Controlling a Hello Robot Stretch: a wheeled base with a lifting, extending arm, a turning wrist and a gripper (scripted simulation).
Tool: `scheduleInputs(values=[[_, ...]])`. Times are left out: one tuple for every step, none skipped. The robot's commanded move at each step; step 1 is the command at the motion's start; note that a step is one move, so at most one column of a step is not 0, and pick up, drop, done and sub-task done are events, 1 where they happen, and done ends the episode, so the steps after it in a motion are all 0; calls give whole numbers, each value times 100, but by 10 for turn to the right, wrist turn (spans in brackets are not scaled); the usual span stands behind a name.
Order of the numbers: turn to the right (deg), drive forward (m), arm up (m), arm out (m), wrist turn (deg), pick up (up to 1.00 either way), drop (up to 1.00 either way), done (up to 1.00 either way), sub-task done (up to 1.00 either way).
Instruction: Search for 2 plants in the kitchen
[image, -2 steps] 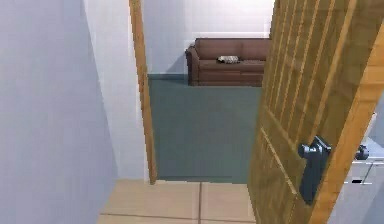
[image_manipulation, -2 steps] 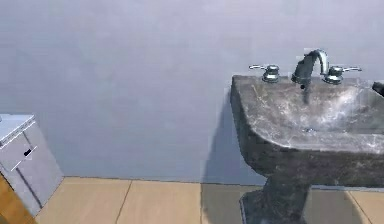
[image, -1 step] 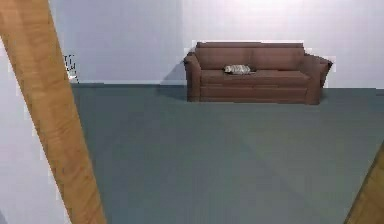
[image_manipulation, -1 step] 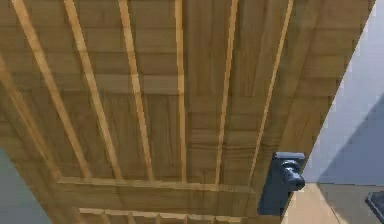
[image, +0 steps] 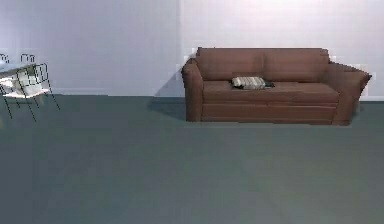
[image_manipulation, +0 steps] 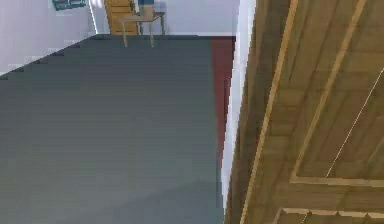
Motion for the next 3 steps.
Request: scheduleInputs(values=[[450, 0, 0, 0, 0, 0, 0, 0, 0], [420, 0, 0, 0, 0, 0, 0, 0, 0], [0, 20, 0, 0, 0, 0, 0, 0, 0]])
